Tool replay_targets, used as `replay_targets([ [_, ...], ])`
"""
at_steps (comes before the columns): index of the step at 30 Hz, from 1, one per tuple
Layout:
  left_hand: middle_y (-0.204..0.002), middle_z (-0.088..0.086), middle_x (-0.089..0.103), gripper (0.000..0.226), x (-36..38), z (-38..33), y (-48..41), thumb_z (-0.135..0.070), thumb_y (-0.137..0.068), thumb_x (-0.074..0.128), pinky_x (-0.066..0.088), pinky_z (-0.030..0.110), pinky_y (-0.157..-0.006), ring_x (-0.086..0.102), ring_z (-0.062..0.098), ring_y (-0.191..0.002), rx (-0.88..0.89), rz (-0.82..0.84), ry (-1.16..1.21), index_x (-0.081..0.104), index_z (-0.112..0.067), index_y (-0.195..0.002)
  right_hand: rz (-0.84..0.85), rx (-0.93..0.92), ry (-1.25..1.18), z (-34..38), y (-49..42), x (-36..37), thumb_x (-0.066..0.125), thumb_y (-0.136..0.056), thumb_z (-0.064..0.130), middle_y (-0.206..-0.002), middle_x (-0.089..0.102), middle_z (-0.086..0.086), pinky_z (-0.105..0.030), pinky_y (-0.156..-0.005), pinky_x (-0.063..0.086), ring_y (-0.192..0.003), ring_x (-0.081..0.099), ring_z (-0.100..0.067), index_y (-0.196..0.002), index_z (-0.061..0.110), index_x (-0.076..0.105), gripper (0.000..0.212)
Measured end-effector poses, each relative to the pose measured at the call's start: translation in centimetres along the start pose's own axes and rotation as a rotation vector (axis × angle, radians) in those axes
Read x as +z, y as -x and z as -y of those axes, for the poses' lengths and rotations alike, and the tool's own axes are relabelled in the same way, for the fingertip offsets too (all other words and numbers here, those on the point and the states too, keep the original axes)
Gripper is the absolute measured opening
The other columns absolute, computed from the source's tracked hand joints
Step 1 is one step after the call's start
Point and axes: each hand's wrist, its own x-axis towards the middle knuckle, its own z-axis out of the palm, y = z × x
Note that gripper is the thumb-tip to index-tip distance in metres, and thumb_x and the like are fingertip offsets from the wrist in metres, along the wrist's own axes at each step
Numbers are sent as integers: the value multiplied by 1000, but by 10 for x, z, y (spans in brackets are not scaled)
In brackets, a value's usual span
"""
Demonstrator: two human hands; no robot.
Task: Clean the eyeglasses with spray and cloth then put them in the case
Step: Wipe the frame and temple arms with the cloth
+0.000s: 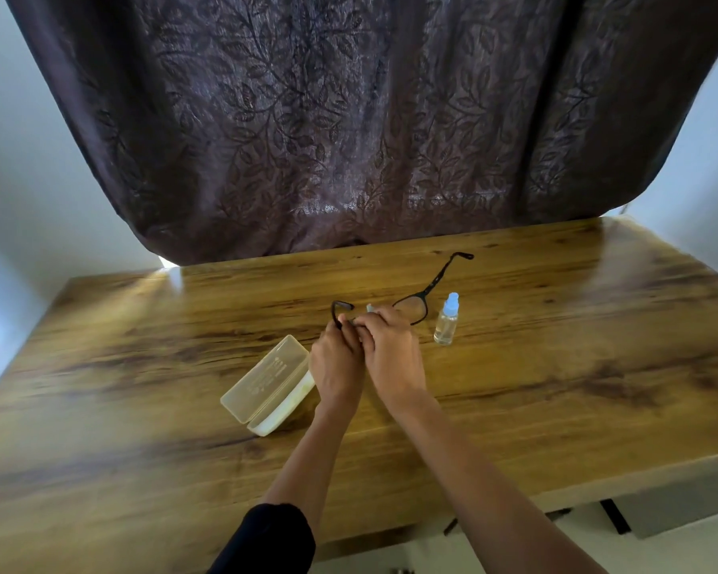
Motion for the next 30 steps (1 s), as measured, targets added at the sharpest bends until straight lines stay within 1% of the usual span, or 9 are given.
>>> replay_targets([
  [2, -65, 13, 61, 40, -1, -3, 0, -24, -99, 30, 26, 27, -44, 59, 30, -59, 19, 2, -34, 54, -5, -74, -15, 13, 25, -5, -4, -4, 54, -89, 12, -106, 60, -6, -30, -75, 55, -91, 62, -18, -101, 5, 67, 19],
  [4, -69, 14, 63, 38, -1, -6, -1, -25, -99, 30, 29, 28, -50, 60, 30, -62, 28, 14, -68, 55, -5, -78, -52, 48, 29, -10, -6, -8, 56, -88, 9, -103, 57, -4, -27, -71, 56, -85, 62, -16, -98, 4, 68, 16],
  [7, -73, 16, 65, 40, 0, -9, -1, -26, -99, 30, 31, 29, -53, 61, 31, -66, 3, 24, -62, 56, -3, -78, -78, 89, 16, -3, -5, -5, 54, -89, 11, -103, 57, -4, -26, -71, 55, -81, 62, -15, -97, 3, 68, 18],
  [10, -73, 17, 66, 42, 0, -8, -5, -27, -99, 30, 33, 30, -54, 61, 31, -65, -35, 33, -7, 55, -3, -76, -23, 56, -27, 3, -3, -1, 52, -91, 15, -101, 59, -4, -21, -73, 51, -84, 60, -14, -99, 5, 69, 21],
  [16, -75, 17, 65, 35, 1, 0, -3, -24, -98, 32, 40, 33, -57, 62, 33, -68, 21, 73, -79, 56, -3, -82, 24, 113, 80, -11, -12, -2, 54, -90, 10, -102, 57, -3, -26, -73, 53, -90, 59, -16, -99, 5, 68, 17],
  [20, -72, 18, 65, 36, -1, 1, -6, -22, -98, 33, 33, 30, -54, 60, 32, -63, 8, 54, -38, 55, -2, -78, 34, 69, 28, -3, -7, 2, 53, -90, 13, -96, 56, -4, -29, -70, 54, -82, 59, -16, -96, 5, 68, 18],
  [24, -70, 19, 65, 36, -3, 1, -7, -24, -99, 32, 33, 30, -53, 60, 34, -62, 12, 33, -11, 52, -4, -75, 89, 26, 27, 0, -6, -1, 51, -91, 18, -94, 54, -4, -30, -66, 54, -77, 59, -17, -94, 6, 68, 22],
  [27, -74, 18, 66, 33, -2, -1, -8, -22, -98, 33, 35, 30, -54, 62, 33, -66, 50, 49, -62, 56, -2, -84, 42, 62, 79, -8, -12, -7, 52, -90, 11, -102, 54, -6, -31, -70, 55, -83, 61, -20, -102, 4, 67, 20],
  [30, -73, 17, 66, 34, 0, -4, -11, -22, -98, 33, 35, 30, -54, 62, 33, -64, 48, 50, -42, 56, -2, -82, 5, 78, 70, -3, -12, -7, 52, -90, 11, -102, 56, -6, -29, -69, 55, -81, 62, -19, -101, 3, 67, 20],
])
